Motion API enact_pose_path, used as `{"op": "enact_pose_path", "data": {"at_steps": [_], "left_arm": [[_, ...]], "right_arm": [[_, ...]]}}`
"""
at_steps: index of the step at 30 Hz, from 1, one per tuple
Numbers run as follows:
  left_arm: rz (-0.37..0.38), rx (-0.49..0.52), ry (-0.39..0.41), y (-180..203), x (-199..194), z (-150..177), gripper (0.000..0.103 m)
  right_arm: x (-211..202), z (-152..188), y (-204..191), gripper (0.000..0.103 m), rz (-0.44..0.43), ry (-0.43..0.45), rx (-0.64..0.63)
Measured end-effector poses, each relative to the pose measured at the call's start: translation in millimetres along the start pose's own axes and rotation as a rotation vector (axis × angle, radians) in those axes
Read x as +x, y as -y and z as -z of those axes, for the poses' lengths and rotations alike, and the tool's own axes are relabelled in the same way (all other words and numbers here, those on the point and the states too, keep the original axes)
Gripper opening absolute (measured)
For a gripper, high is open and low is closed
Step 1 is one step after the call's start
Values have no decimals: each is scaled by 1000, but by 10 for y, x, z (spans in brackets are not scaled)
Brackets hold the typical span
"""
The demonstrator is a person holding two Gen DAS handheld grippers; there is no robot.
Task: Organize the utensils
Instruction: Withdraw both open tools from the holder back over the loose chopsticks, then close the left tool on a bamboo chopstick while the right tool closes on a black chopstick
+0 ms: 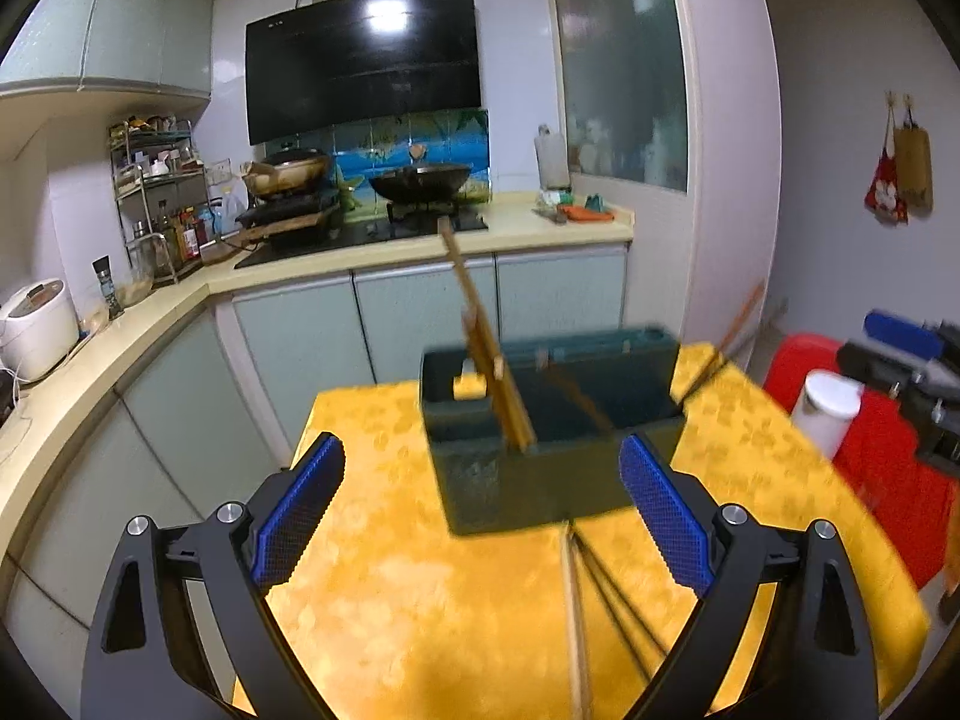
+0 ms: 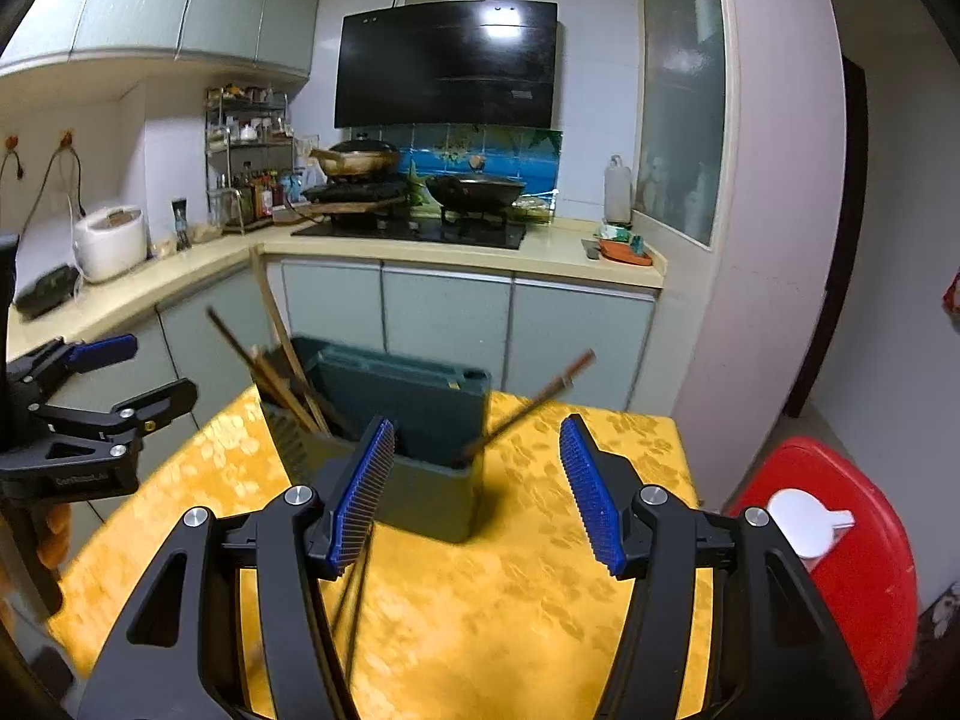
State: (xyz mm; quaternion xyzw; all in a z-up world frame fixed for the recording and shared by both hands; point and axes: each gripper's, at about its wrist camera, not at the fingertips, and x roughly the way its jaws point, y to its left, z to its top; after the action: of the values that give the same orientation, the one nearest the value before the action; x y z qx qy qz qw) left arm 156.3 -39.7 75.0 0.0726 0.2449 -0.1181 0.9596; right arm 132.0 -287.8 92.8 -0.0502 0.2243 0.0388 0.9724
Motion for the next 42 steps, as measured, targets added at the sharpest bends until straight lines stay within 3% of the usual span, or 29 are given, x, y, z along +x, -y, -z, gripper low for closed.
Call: {"op": "enact_pose_path", "data": {"at_steps": [10,17,31,39,42], "left_arm": [[24,-13,-73,-74,-122,754,90],[33,-13,-124,-32,-158,1150,90],[109,-14,-221,246,-194,1731,90],[146,11,-238,411,-264,1939,89],[147,22,-239,448,-271,1983,82]], "right_arm": [[-142,747,-120,56,24,-44,-55],[-116,1145,-205,56,-27,-104,-12],[-49,1638,-443,56,-99,-204,-6],[-20,1802,-527,56,-118,-244,-18],[-24,1841,-564,56,-124,-253,-27]]}}
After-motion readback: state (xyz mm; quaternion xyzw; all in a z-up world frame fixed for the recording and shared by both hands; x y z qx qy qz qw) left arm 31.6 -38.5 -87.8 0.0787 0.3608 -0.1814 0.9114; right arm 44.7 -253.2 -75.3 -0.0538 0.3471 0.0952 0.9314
